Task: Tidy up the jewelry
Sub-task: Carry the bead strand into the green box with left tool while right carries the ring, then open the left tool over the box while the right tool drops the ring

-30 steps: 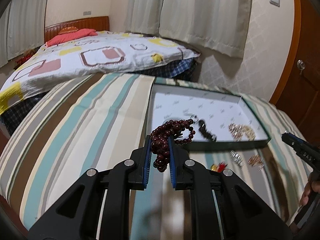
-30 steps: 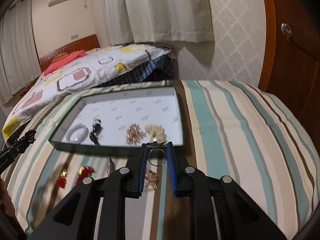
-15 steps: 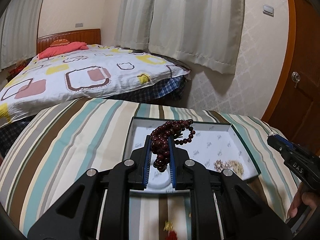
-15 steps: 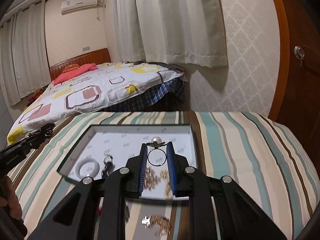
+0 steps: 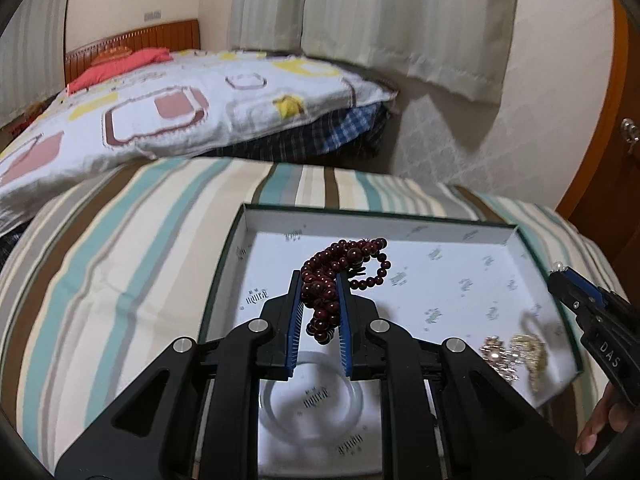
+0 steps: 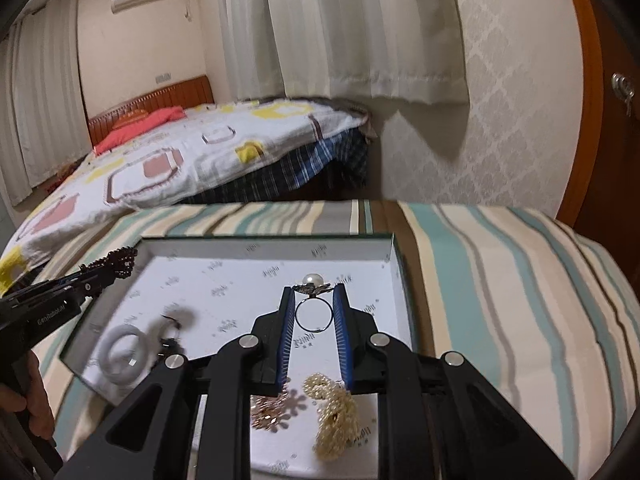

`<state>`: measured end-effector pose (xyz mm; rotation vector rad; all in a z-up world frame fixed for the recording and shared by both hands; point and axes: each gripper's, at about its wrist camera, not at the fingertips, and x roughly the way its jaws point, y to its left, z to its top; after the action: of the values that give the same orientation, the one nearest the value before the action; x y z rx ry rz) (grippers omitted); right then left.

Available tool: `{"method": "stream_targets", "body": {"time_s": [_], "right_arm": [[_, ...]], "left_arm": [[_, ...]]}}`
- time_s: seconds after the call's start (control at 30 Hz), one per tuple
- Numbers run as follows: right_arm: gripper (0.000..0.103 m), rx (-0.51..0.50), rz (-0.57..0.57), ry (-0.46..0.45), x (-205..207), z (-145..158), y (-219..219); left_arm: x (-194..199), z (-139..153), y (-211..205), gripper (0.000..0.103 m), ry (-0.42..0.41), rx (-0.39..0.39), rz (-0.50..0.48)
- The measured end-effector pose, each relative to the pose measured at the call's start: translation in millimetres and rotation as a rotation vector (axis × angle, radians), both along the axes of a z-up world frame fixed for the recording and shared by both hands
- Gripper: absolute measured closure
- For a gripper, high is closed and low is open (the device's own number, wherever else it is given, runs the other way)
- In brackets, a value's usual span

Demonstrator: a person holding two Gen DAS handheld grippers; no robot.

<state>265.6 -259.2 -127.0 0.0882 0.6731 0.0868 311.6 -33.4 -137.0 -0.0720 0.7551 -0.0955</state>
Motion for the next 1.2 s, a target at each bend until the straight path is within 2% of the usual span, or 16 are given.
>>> {"method": "stream_targets", "body": {"time_s": [0.27,0.63,0.83,0.9,0.93,1.07,1.2], "right_arm": [[0.083,0.002,0.003,0.098,18.7,-24.4,-1.6],[0.083,-0.005,-0.002,0.150,26.3,-36.0,-2.9],[0.082,0.001,0.003,0.169,29.4,-37.4,-3.0],[0.081,0.004,0.003,0.169,29.7,-37.5,-3.7],[0.081,0.003,0.003,0.168,29.6,-37.4,-3.5],[0.073,0.002,0.013,0.160,29.5,-37.0,0.0],[0.063,0.000,0.021,0.149,27.5,-35.6,3.9]], "left_arm": [[23.9,-22.9,0.0,0.087,0.091,0.020,0.012],[37.6,-38.3,-3.4,0.086,0.167,0.045,-0.005],[39.2,-39.8,-3.7,0.074,0.175,0.040,0.003],[39.3,-39.3,-3.8,0.063,0.176,0.039,0.004],[39.4,-38.5,-3.5,0.061,0.175,0.036,0.005],[39.4,-37.8,-2.9,0.056,0.174,0.035,0.007],[37.9,-35.0,-3.3,0.046,0.163,0.039,0.009]]}}
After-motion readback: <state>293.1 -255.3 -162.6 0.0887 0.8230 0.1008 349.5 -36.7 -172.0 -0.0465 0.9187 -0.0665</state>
